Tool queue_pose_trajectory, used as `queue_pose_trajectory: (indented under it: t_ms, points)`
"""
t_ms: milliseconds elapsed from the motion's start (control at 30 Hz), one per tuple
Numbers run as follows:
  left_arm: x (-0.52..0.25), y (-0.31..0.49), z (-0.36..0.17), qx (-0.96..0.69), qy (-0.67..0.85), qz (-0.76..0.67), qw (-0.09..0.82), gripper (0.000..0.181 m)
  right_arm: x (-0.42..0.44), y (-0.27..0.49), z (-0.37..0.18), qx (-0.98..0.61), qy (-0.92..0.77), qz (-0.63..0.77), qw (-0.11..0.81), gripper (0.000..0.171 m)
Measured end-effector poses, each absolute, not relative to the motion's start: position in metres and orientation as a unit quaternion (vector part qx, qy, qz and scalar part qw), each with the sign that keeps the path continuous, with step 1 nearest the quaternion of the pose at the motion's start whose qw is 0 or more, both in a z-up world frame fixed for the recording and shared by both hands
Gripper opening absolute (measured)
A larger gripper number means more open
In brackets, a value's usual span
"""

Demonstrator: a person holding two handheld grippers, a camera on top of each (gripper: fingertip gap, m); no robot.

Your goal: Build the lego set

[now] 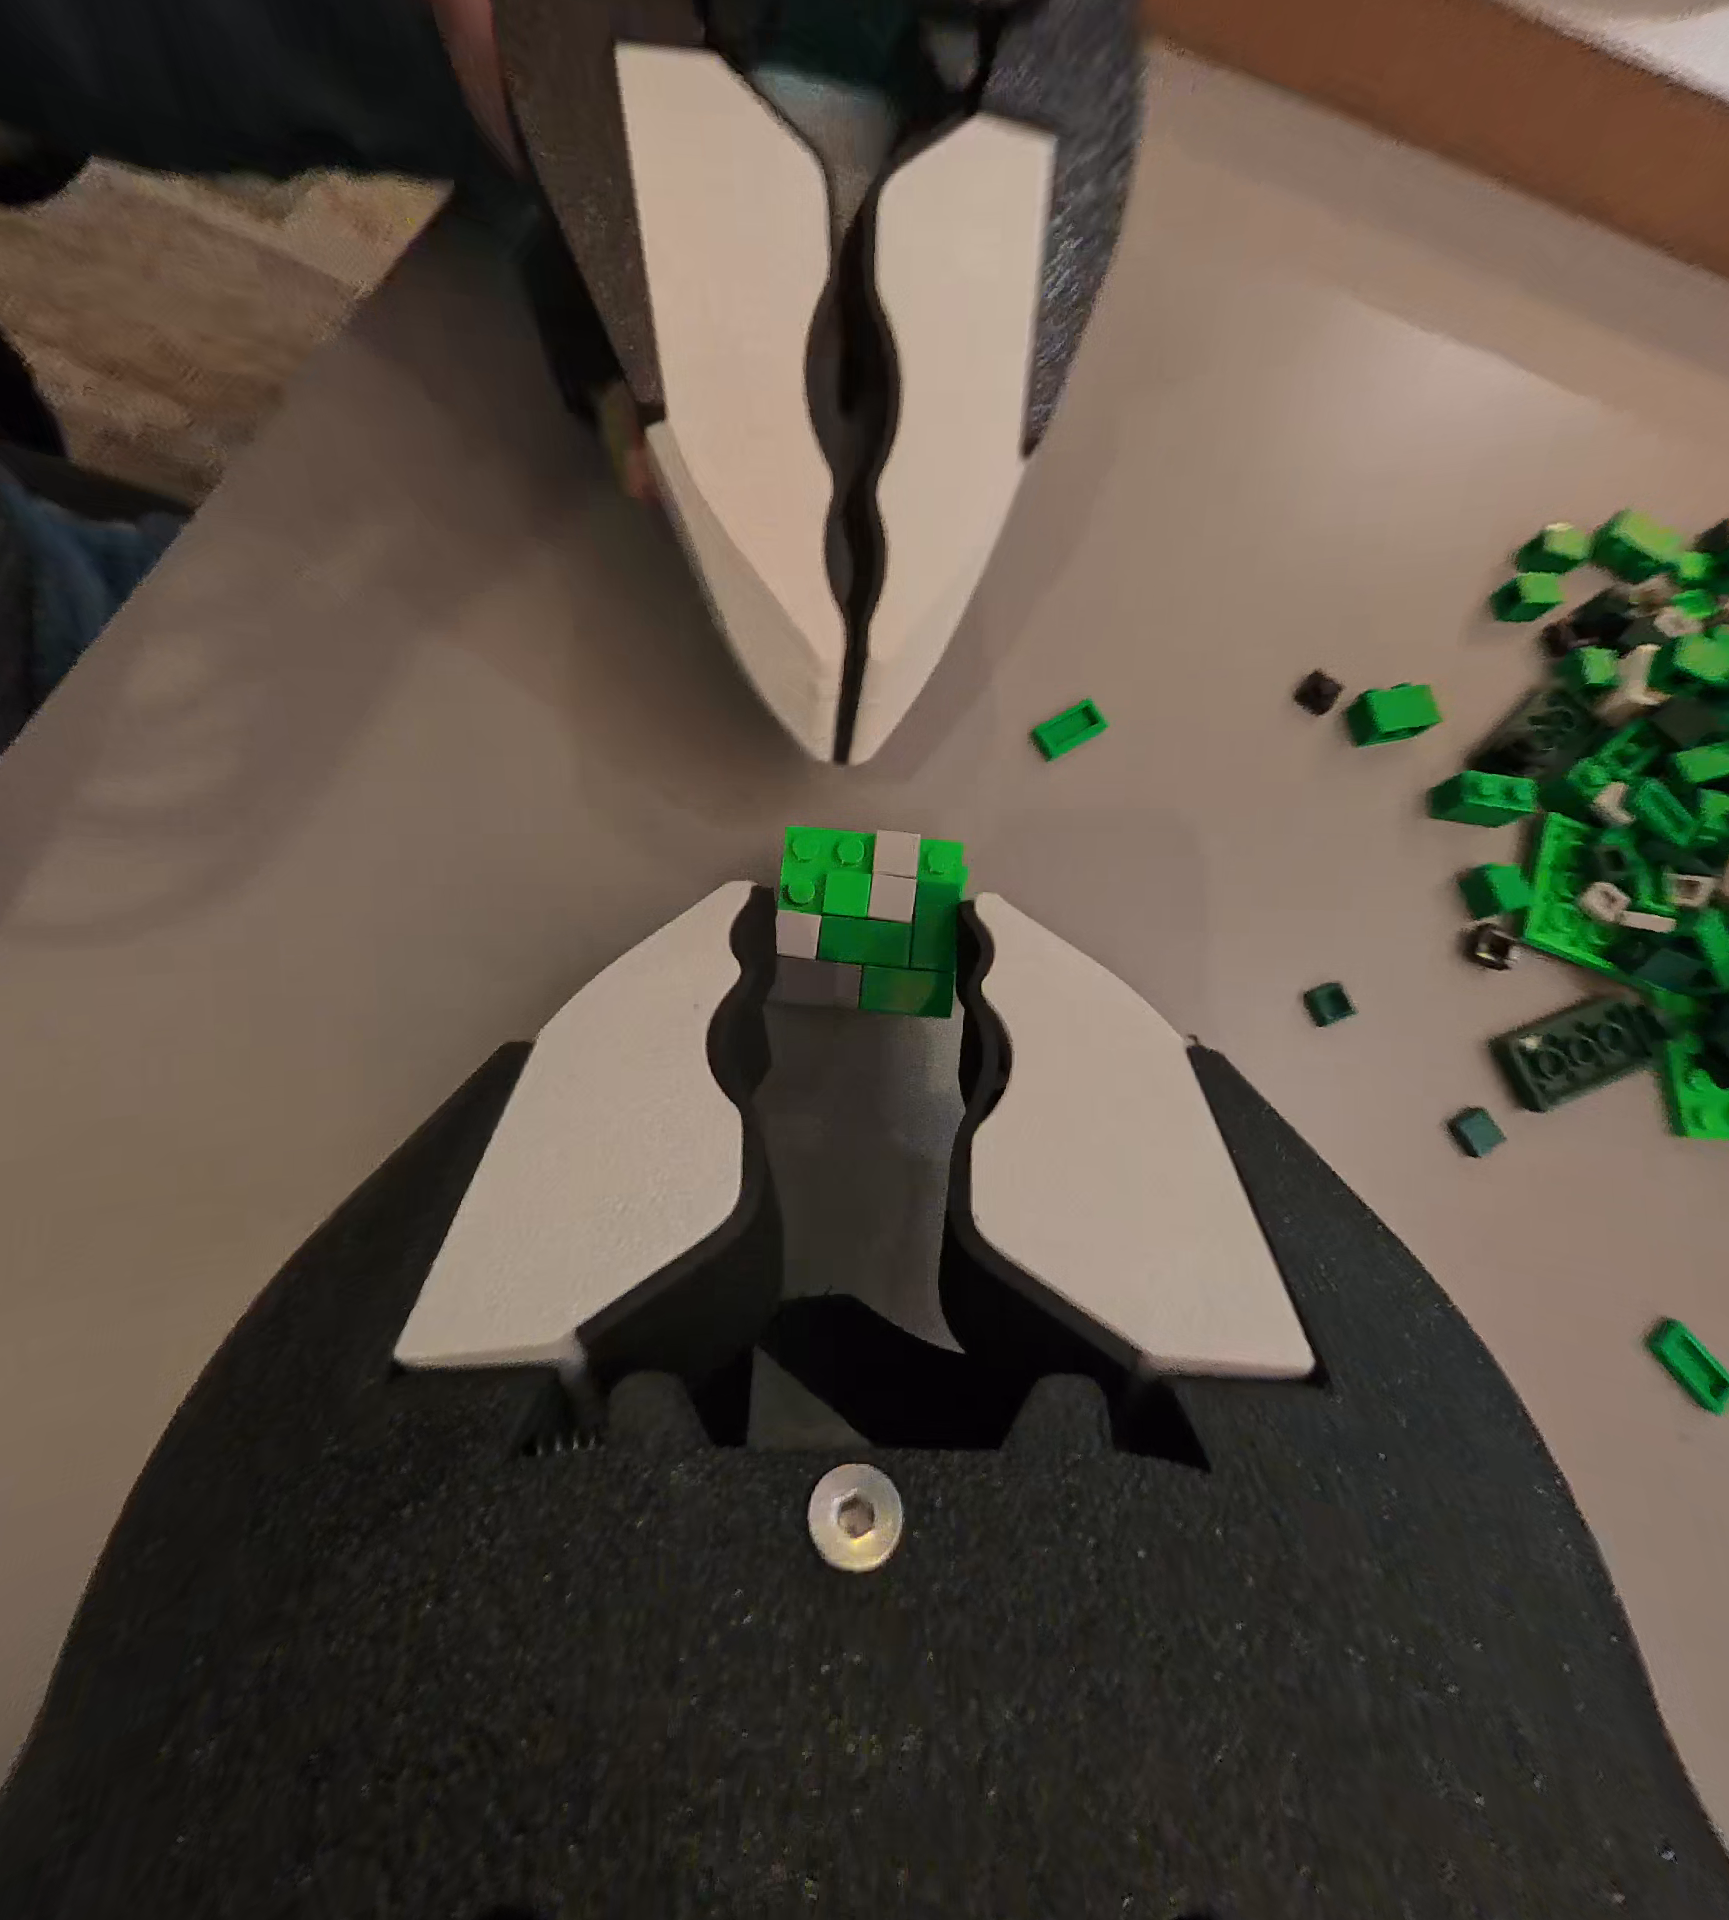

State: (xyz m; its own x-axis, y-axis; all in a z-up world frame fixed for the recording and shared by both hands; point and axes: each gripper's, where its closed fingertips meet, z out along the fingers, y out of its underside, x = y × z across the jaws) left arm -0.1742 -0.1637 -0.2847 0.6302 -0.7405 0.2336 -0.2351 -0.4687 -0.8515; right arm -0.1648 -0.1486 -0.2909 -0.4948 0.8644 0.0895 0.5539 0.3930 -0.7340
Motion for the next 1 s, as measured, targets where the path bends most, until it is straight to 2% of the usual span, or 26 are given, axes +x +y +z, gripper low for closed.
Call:
queue_pose_trajectory:
  t_ms: [67, 133, 200, 367, 533, 767, 933, 1000]
  points:
    - [-0.175, -0.164, -0.27, -0.784, 0.255, -0.346, 0.448, 0.036, -0.167, -0.145, -0.28, -0.461, -0.779, 0.331, 0.267, 0.032]
    - [-0.184, -0.159, -0.258, -0.772, 0.223, -0.331, 0.496, 0.045, -0.17, -0.138, -0.272, -0.493, -0.749, 0.329, 0.294, 0.032]
    - [-0.193, -0.158, -0.255, -0.768, 0.262, -0.222, 0.54, 0.042, -0.171, -0.138, -0.268, -0.529, -0.722, 0.339, 0.288, 0.032]
    - [-0.187, -0.165, -0.244, -0.647, 0.454, 0.101, 0.604, 0.019, -0.175, -0.151, -0.258, -0.579, -0.682, 0.375, 0.243, 0.032]
    - [-0.178, -0.161, -0.247, -0.577, 0.523, 0.223, 0.586, 0.017, -0.182, -0.159, -0.256, -0.608, -0.665, 0.382, 0.204, 0.032]
    - [-0.185, -0.152, -0.252, -0.535, 0.546, 0.326, 0.556, 0.005, -0.184, -0.159, -0.257, -0.635, -0.647, 0.371, 0.2, 0.032]
    - [-0.186, -0.165, -0.234, -0.524, 0.526, 0.242, 0.624, 0.004, -0.179, -0.168, -0.232, -0.557, -0.661, 0.443, 0.236, 0.041]
    - [-0.19, -0.17, -0.222, -0.519, 0.502, 0.21, 0.659, 0.004, -0.174, -0.166, -0.23, -0.514, -0.682, 0.446, 0.268, 0.035]
